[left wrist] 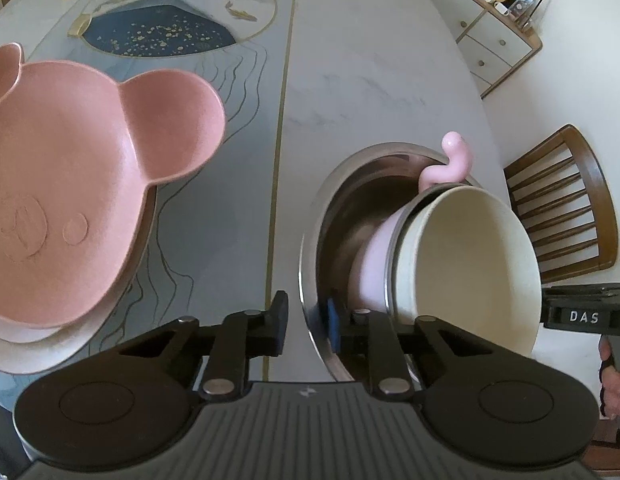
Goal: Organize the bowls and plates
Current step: 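Move both grippers to the steel bowl rim and close them, then lift the nested steel bowl stack and carry it over the pink bear plate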
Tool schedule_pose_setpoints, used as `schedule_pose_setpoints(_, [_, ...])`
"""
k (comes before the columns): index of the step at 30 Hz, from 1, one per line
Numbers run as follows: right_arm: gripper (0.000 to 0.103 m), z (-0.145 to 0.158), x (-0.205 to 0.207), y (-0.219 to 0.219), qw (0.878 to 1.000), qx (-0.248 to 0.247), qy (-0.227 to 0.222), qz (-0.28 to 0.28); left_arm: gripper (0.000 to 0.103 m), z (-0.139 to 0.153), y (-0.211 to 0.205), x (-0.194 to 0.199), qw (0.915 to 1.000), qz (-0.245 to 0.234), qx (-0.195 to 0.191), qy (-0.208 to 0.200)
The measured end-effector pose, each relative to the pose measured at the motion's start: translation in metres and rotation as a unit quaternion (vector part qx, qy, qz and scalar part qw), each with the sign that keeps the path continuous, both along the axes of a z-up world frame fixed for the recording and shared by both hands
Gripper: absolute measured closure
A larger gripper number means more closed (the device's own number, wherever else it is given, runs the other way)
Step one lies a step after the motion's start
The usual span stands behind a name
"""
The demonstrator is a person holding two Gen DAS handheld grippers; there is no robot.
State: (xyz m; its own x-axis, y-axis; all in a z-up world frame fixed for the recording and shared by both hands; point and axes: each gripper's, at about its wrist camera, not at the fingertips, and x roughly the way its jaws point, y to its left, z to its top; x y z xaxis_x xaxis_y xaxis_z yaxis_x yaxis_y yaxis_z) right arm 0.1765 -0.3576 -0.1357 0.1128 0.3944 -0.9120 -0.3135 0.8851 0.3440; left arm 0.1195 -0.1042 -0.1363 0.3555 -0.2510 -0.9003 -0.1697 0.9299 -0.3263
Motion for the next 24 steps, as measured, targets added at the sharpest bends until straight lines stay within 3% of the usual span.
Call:
schedule_pose_setpoints(1, [0.089,0.0,-0.001,0.001,1.0,0.0,0.001,-0.001,0.092,0.0,-0.001,-0.001,1.0,0.001,-0.003,-0.001])
schedule_pose_setpoints(14, [0.089,0.011,-0.003,0.008,0.999,-0.02,-0.024,0.012,0.092,0.009,-0.013,-0.012,0.9994,0.023,0.022,-0.016])
schedule_pose_setpoints(24, [0.089,0.044,-0.003,0.016,0.999,-0.012,-0.038,0.023,0.092,0.042,-0.009,-0.021,0.9978,0.054,0.024,-0.032])
